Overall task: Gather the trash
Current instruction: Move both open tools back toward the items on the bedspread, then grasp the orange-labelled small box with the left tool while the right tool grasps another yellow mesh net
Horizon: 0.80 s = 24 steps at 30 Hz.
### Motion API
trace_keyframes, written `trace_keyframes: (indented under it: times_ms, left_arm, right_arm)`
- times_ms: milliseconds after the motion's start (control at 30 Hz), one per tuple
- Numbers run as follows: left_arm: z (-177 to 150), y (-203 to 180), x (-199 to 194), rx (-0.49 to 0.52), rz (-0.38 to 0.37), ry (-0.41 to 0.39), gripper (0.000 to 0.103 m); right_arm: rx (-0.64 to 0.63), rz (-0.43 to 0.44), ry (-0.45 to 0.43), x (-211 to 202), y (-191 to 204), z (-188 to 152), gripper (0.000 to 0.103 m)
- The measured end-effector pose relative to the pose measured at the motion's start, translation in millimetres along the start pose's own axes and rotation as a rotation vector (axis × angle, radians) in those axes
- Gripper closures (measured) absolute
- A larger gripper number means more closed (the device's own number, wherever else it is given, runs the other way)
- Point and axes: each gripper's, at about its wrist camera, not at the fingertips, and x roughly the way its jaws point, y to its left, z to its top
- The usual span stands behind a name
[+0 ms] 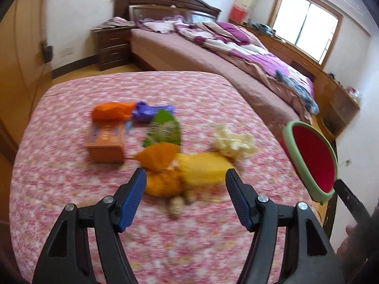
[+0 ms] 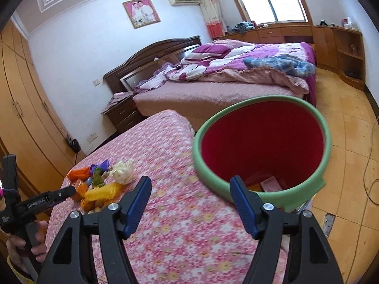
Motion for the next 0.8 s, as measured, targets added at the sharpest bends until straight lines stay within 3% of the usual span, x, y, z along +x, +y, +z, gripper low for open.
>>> trace_keyframes:
  times_ms: [400,800]
  left_arm:
    - [24,65,25,-0.054,0.165,-0.022,0.034]
    - [27,93,71,-0.126,0.178,0.052,0.034]
  right_arm:
    - [-0.041,0.001,0.055,19,20,-10,0.025]
    - [-0.052,-0.013,0.097,42,27,-14,0.021]
